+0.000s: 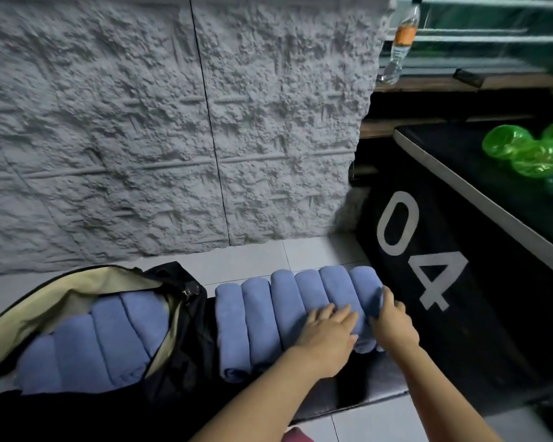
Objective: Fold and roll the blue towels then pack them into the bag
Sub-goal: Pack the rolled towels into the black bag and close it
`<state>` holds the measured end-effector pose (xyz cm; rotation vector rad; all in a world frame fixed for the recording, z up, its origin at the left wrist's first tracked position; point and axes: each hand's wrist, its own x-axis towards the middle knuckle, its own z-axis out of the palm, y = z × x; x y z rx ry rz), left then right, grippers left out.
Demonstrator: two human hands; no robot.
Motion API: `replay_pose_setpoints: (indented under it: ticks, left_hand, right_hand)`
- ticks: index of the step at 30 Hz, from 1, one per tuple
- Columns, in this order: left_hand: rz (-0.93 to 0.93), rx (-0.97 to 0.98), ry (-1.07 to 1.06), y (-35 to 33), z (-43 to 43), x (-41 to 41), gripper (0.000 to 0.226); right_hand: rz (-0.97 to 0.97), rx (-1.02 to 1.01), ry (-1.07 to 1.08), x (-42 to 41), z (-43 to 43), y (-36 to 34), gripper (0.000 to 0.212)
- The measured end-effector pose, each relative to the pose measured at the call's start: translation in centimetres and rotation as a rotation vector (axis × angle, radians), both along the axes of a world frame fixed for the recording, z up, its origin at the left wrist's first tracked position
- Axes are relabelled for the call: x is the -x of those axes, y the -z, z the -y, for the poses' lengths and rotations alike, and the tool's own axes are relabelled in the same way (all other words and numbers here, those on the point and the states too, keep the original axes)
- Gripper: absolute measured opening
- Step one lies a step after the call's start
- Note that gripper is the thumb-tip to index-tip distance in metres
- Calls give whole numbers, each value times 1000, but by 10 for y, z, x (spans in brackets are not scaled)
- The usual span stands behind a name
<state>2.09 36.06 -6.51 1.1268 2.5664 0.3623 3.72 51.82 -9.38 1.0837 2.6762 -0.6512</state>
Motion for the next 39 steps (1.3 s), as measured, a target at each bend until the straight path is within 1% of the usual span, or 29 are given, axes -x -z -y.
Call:
replay_pose_setpoints:
  ticks: [3, 5, 8, 9, 10, 11, 12, 13, 14, 15, 16, 17, 18, 19, 20, 22, 23, 24, 25, 26, 27, 29, 30, 31, 33, 35, 37, 39]
  left_hand:
    - [5, 137, 40, 12, -1, 8, 47]
    - [30, 167, 44, 18, -1, 9, 47]
    - [104, 134, -19, 16, -3, 10, 42]
    - [99, 107, -51, 13, -6, 10, 38]
    - [92, 51, -95, 11, -9, 10, 35]
    - [131, -57, -172, 10, -13, 10, 33]
    - [225, -232, -296, 10, -17, 10, 33]
    - [364, -436, -448, 9, -19, 9, 36]
    - [510, -609, -581, 6, -21, 8, 44]
    - [679, -734, -699, 5, -22, 8, 55]
    - [866, -826, -789, 1, -21, 7, 61]
    - [1033, -906, -847, -2, -19, 5, 62]
    - [1119, -974, -879, -4, -17, 4, 57]
    - [1123, -1011, -911, -4, -13, 5, 49]
    - [1078, -1030, -963, -4, -8, 6, 43]
    - [966, -1041, -1103, -2, 13, 11, 38]
    - [962, -1060, -1137, -2, 24, 13, 40]
    - [974, -1071, -1138, -2, 37, 15, 45]
    - [1003, -1060, -1131, -5, 50, 14, 49]
    - [1030, -1060, -1107, -11, 63, 12, 49]
    - [1057, -1080, -1077, -13, 76, 9, 46]
    - [1098, -1106, -1034, -23, 101, 0, 47]
    - [1109, -1112, -1017, -27, 115, -5, 49]
    - [1106, -1104, -1005, -32, 129, -9, 47]
    - [1107, -1131, -972, -43, 155, -19, 44]
    - [1118, -1165, -950, -56, 181, -26, 43]
    - [1134, -1192, -972, -66, 211, -29, 44]
    - [1201, -1161, -1013, -79, 244, -25, 44]
  right_hand:
    - [49, -10, -50, 1, -9, 4, 73]
    - [33, -22, -32, 1, -12, 3, 75]
    - [-112, -52, 50, -4, -9, -3, 71]
    - [-167, -78, 68, -6, -5, -7, 70]
    - [-216, -111, 75, -9, 0, -12, 70]
    - [-264, -142, 76, -12, 5, -15, 70]
    - [-310, -158, 72, -15, 12, -20, 72]
    - [-350, -154, 64, -19, 20, -25, 74]
    - [-385, -135, 51, -22, 30, -29, 75]
    - [-411, -119, 25, -25, 42, -33, 75]
    - [-435, -119, -14, -28, 55, -36, 73]
    - [-458, -131, -65, -31, 67, -39, 70]
    - [-487, -134, -116, -34, 77, -41, 65]
    - [-511, -87, -169, -36, 85, -44, 58]
    - [-526, 19, -224, -38, 89, -47, 50]
    - [-522, 289, -296, -35, 86, -52, 31]
    - [-535, 332, -267, -30, 81, -51, 34]
    - [-562, 301, -211, -23, 73, -46, 36]
    - [-559, 200, -148, -14, 63, -36, 35]
    - [-502, 100, -95, -4, 52, -25, 37]
    - [-371, 61, -54, 5, 44, -15, 45]
    - [-115, 105, -43, 21, 31, 3, 64]
    - [-37, 133, -57, 27, 28, 9, 70]
    - [2, 150, -58, 31, 27, 12, 71]
    - [11, 164, -43, 36, 27, 12, 62]
    - [6, 134, -33, 37, 29, 8, 51]
    - [-33, 58, 4, 36, 33, -4, 47]
    - [-123, 18, 20, 35, 42, -25, 47]
